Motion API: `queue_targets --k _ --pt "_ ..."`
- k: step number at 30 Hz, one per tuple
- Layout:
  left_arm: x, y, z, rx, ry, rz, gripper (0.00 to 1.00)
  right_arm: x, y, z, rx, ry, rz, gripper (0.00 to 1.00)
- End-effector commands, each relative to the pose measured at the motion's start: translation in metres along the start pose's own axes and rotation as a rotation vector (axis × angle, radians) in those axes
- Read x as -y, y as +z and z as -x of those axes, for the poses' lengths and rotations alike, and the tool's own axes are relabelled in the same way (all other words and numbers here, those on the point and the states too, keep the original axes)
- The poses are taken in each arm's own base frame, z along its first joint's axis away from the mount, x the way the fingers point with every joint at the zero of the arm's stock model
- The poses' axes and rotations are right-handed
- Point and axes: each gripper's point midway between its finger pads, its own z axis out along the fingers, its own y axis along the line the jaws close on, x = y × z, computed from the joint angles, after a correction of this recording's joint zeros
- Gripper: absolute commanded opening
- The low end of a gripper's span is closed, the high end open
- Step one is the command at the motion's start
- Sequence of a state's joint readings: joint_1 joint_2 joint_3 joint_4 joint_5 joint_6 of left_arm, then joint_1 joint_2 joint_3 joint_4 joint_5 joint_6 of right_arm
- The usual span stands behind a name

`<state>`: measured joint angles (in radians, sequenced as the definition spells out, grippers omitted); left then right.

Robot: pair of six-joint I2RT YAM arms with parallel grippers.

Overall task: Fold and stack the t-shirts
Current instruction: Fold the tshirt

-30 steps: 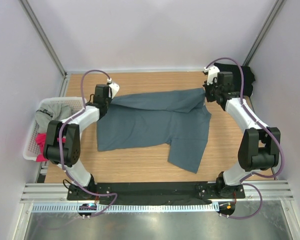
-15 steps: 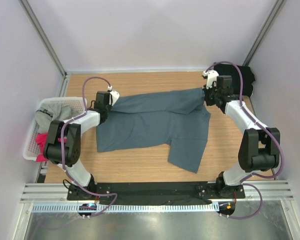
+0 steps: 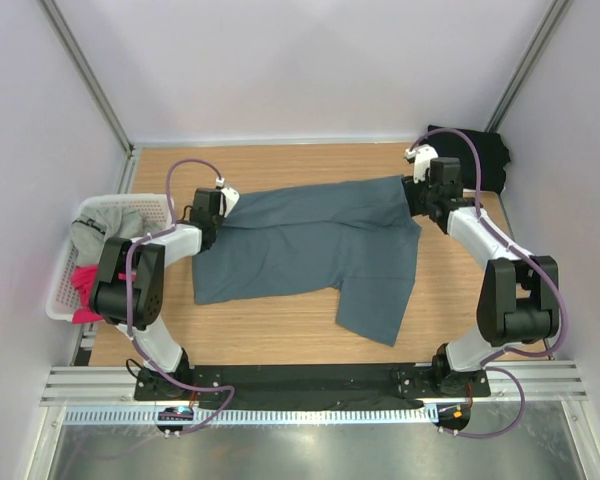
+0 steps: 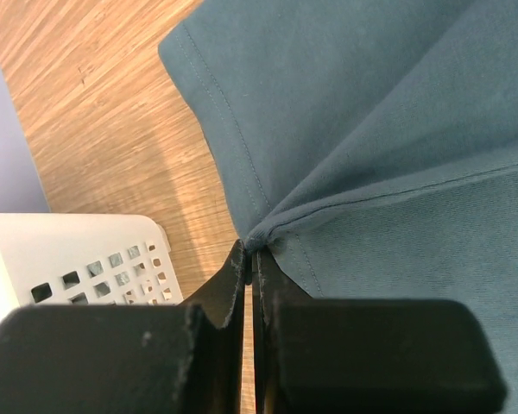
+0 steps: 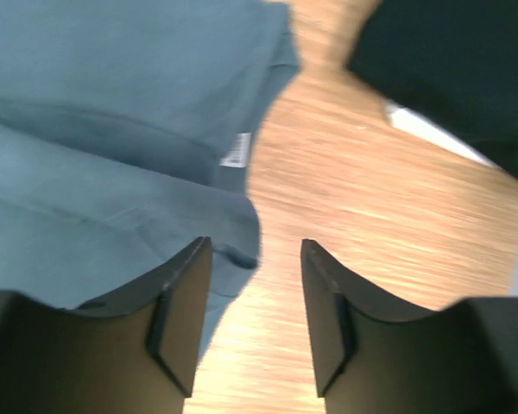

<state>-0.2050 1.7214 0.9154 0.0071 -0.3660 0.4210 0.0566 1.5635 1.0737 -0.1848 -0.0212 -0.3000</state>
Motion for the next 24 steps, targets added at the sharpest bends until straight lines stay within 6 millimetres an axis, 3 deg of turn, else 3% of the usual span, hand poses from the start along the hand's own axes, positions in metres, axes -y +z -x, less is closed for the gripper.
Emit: queue_targets --k 1,4,6,11,16,24 --pt "-0.006 0.000 0.009 0.036 -0.046 0.029 0.00 0.039 -0.033 0.049 0.175 -0.067 -0.221 0.53" --pt "-0.006 -0.001 0.009 0.037 -0.052 0.026 0.00 0.016 -0.052 0.061 0.255 -0.106 -0.117 0.55" --pt "-0.005 -0.001 0.008 0.036 -0.056 0.022 0.00 -0.020 -0.050 0.054 0.225 -0.131 0.051 0.54" --pt "-0.001 0.000 0.007 0.032 -0.067 0.009 0.00 -0.085 -0.022 0.000 0.050 -0.231 0.325 0.51" --pt "-0.001 -0.002 0.005 0.028 -0.069 0.009 0.00 -0.112 0.003 -0.024 -0.052 -0.249 0.423 0.46" --pt "-0.001 -0.002 0.004 0.026 -0.078 0.010 0.00 -0.129 0.029 -0.025 -0.071 -0.297 0.428 0.45"
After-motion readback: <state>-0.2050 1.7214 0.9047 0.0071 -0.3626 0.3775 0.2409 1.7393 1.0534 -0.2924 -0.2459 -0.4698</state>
